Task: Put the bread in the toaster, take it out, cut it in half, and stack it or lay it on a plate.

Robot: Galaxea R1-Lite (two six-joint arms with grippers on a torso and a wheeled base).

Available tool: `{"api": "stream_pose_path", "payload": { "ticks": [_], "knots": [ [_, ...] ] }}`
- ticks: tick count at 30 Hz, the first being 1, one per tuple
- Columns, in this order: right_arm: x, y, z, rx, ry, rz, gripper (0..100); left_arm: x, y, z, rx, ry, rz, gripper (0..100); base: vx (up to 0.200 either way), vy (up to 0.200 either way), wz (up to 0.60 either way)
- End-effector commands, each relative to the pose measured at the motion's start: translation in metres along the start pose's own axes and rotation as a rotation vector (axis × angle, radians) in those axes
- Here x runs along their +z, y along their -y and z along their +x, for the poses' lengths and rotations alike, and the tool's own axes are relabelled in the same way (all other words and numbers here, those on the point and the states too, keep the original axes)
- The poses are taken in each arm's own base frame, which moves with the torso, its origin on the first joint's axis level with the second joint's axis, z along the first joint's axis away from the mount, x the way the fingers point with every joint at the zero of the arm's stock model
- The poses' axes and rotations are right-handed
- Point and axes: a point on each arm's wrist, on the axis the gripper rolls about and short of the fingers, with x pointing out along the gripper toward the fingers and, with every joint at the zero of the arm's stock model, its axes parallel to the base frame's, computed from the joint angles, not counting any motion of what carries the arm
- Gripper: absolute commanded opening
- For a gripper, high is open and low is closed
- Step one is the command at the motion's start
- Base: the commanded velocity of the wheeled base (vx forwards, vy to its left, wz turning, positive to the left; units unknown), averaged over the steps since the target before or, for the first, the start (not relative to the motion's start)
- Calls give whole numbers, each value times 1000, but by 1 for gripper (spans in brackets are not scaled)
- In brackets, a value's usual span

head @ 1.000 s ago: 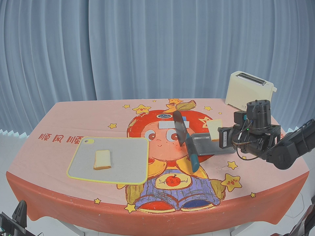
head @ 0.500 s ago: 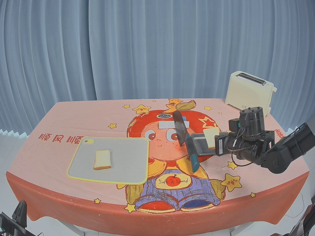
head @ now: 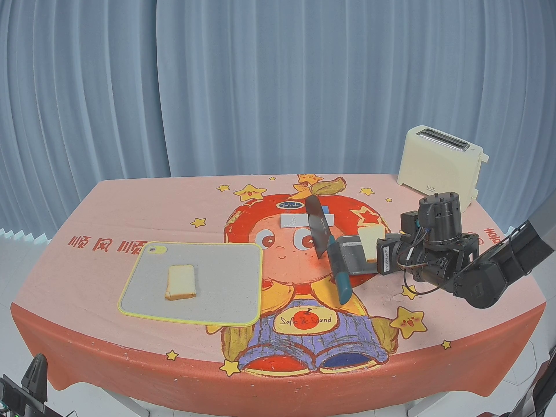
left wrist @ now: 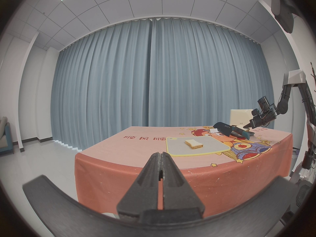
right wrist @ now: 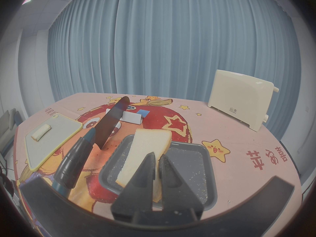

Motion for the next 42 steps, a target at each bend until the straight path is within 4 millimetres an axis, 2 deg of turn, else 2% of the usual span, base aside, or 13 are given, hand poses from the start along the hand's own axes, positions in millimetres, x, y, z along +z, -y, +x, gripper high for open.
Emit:
{"api": "stream_pose_path", "payload": {
  "ticks": [1,22,42],
  "knots": [
    [-2,0,2,-1,-8,-2,0,-5,0,0,1,0,-1,0,0,0,0],
    [-4,8,7,-26,-17,-1,0,-5,0,0,1,-1,1,0,0,0,0],
    [-5,8,7,-43,-22,-4,0,-5,0,0,1,0,0,0,0,0,0]
  ]
}}
